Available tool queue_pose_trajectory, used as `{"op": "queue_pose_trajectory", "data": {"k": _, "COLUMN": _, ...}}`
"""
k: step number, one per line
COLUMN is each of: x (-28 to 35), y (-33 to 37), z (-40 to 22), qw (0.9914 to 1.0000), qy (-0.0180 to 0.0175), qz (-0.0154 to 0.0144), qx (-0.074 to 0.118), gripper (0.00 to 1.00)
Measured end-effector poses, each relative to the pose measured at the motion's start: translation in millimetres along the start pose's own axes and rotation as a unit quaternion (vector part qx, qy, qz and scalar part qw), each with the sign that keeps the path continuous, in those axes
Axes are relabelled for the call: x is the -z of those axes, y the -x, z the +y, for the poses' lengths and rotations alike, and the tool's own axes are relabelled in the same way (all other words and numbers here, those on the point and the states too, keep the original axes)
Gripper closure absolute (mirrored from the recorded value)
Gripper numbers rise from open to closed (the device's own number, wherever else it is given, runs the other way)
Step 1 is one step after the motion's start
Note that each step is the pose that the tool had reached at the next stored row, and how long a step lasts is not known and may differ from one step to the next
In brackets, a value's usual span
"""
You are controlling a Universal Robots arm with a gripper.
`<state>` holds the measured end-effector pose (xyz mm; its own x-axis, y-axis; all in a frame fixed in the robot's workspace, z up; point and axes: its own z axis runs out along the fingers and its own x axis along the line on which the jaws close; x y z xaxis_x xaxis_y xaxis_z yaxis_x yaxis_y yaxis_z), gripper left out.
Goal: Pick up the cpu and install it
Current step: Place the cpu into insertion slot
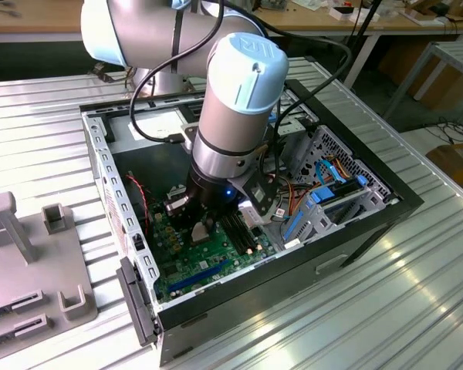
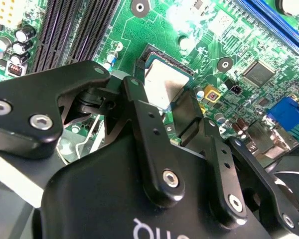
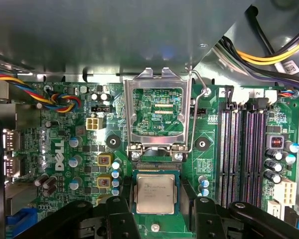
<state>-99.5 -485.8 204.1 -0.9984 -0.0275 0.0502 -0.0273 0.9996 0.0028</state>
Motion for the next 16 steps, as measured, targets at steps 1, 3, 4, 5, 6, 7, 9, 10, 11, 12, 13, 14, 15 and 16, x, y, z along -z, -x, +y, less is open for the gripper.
{"op": "queue_pose_trajectory", "data": {"k": 1, "x": -0.3, "y": 0.1, "z": 0.0, "qw": 1.0, "qy": 0.0, "qz": 0.0, "qx": 0.0, "gripper": 0.53}}
{"op": "queue_pose_trajectory", "data": {"k": 3, "x": -0.8, "y": 0.1, "z": 0.1, "qw": 1.0, "qy": 0.0, "qz": 0.0, "qx": -0.001, "gripper": 0.53}}
{"op": "queue_pose_trajectory", "data": {"k": 4, "x": -1.1, "y": 0.1, "z": 0.2, "qw": 1.0, "qy": 0.0001, "qz": 0.0, "qx": -0.001, "gripper": 0.53}}
{"op": "queue_pose_trajectory", "data": {"k": 5, "x": -1.2, "y": 0.1, "z": 0.2, "qw": 1.0, "qy": 0.0, "qz": 0.0, "qx": -0.001, "gripper": 0.53}}
{"op": "queue_pose_trajectory", "data": {"k": 6, "x": -1.4, "y": 0.1, "z": 0.3, "qw": 1.0, "qy": 0.0001, "qz": 0.0, "qx": -0.001, "gripper": 0.53}}
{"op": "queue_pose_trajectory", "data": {"k": 7, "x": -1.5, "y": 0.1, "z": 0.5, "qw": 1.0, "qy": 0.0002, "qz": -0.0001, "qx": -0.001, "gripper": 0.53}}
{"op": "queue_pose_trajectory", "data": {"k": 9, "x": -1.7, "y": 0.1, "z": 0.9, "qw": 1.0, "qy": 0.0002, "qz": -0.0001, "qx": -0.002, "gripper": 0.53}}
{"op": "queue_pose_trajectory", "data": {"k": 10, "x": -1.8, "y": 0.2, "z": 0.9, "qw": 1.0, "qy": 0.0001, "qz": 0.0, "qx": -0.003, "gripper": 0.53}}
{"op": "queue_pose_trajectory", "data": {"k": 11, "x": -2.0, "y": 0.1, "z": 0.9, "qw": 0.99999, "qy": 0.0001, "qz": 0.0001, "qx": -0.004, "gripper": 0.53}}
{"op": "queue_pose_trajectory", "data": {"k": 12, "x": -2.1, "y": 0.2, "z": 0.9, "qw": 0.99999, "qy": 0.0001, "qz": 0.0, "qx": -0.004, "gripper": 0.53}}
{"op": "queue_pose_trajectory", "data": {"k": 13, "x": -2.4, "y": 0.2, "z": 0.9, "qw": 0.99999, "qy": 0.0002, "qz": 0.0, "qx": -0.004, "gripper": 0.53}}
{"op": "queue_pose_trajectory", "data": {"k": 14, "x": -2.8, "y": 0.2, "z": 0.9, "qw": 0.99999, "qy": 0.0003, "qz": 0.0, "qx": -0.005, "gripper": 0.53}}
{"op": "queue_pose_trajectory", "data": {"k": 15, "x": -2.9, "y": 0.2, "z": 0.9, "qw": 0.99998, "qy": 0.0003, "qz": 0.0, "qx": -0.005, "gripper": 0.53}}
{"op": "queue_pose_trajectory", "data": {"k": 16, "x": -2.9, "y": 0.2, "z": 0.9, "qw": 0.99998, "qy": 0.0003, "qz": 0.0, "qx": -0.006, "gripper": 0.53}}
